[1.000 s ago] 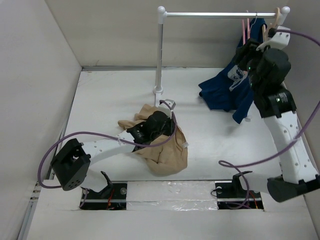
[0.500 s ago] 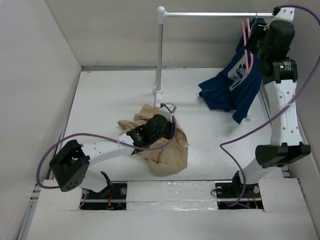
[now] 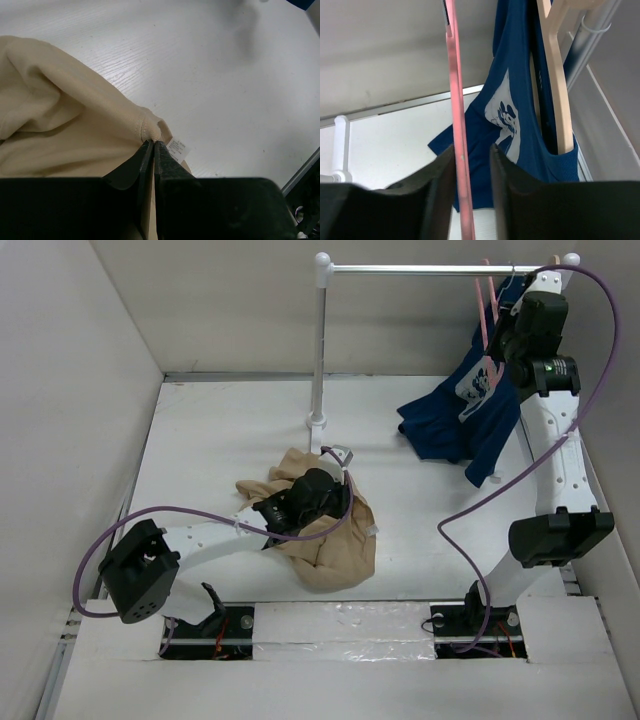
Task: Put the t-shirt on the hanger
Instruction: Pick up the hanger from the clothesline.
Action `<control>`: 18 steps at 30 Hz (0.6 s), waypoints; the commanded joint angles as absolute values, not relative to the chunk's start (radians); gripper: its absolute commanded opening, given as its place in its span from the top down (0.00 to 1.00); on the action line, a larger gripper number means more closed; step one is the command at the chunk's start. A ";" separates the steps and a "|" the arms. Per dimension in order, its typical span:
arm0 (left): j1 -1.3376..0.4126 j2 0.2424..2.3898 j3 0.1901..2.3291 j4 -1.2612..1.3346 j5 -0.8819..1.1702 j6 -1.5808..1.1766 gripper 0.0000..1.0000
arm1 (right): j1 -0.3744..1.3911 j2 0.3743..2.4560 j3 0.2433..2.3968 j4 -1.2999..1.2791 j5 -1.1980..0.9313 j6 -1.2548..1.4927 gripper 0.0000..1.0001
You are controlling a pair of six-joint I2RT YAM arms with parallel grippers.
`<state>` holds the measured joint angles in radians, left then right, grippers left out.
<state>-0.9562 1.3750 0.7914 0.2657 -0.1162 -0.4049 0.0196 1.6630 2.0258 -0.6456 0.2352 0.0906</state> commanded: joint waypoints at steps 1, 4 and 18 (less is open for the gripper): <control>-0.962 1.341 0.782 0.313 -0.113 -0.410 1.00 | 0.014 1.651 2.023 -0.601 0.221 0.081 0.67; -0.962 1.338 0.781 0.313 -0.114 -0.410 1.00 | 0.014 1.646 2.016 -0.589 0.219 0.080 0.78; -0.962 1.336 0.787 0.308 -0.123 -0.413 1.00 | 0.014 1.577 2.006 -0.477 0.184 0.037 1.00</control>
